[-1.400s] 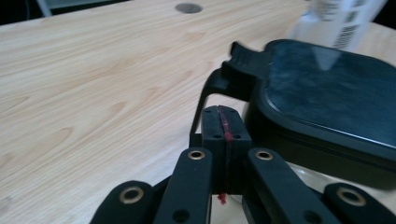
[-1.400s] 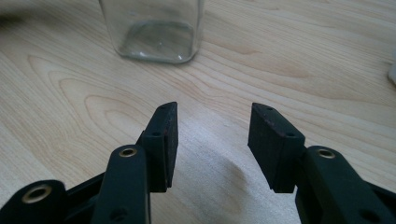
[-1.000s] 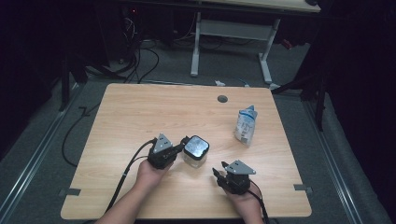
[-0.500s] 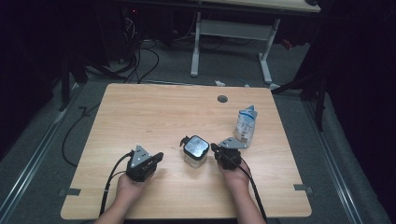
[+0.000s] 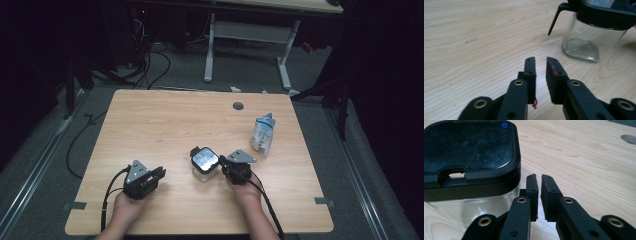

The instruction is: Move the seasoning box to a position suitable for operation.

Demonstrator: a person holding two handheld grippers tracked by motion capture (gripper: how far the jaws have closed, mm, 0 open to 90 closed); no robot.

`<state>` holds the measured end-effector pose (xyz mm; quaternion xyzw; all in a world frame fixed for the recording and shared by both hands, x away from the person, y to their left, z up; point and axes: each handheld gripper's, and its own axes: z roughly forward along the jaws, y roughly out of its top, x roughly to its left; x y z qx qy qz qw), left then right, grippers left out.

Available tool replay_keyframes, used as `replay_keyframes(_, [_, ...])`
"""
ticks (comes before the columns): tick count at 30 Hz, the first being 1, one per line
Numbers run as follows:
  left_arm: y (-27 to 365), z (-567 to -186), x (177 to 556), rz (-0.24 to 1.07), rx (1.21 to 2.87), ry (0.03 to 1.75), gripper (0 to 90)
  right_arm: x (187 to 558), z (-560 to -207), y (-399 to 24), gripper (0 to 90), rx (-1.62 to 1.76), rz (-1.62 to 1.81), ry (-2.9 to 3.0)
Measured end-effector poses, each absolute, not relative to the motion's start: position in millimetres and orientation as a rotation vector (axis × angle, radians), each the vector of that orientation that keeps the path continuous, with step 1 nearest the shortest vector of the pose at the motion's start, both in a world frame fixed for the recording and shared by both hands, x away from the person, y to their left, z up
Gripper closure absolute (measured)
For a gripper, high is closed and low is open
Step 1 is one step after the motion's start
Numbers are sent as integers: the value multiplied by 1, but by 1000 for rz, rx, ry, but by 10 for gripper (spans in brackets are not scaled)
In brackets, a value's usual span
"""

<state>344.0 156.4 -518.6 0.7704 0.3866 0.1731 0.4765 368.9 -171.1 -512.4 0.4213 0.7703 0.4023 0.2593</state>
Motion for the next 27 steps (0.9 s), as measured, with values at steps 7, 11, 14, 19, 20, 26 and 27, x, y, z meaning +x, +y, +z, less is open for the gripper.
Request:
replay_keyframes(7, [144, -510, 347, 417, 1872, 898, 552, 341, -511, -186, 763, 1186, 1125, 2039])
replay_keyframes(11, [133, -502, 350, 441, 1886, 860, 521, 328, -515, -188, 755, 1170, 1125, 2027])
replay_keyframes(14, [124, -495, 358, 408, 1880, 840, 539, 322, -515, -191, 749, 1161, 1137, 2030])
replay_keyframes(19, [114, -484, 365, 408, 1876, 817, 608, 320, -517, -192, 750, 1149, 1133, 2040])
replay_keyframes(20, [111, -482, 368, 405, 1876, 807, 631, 321, -517, -192, 751, 1133, 1127, 2036])
replay_keyframes(26, [94, -467, 379, 415, 1878, 779, 662, 321, -516, -190, 757, 1124, 1132, 2055])
replay_keyframes(27, [93, -466, 381, 410, 1863, 790, 671, 321, -515, -190, 757, 1131, 1140, 2056])
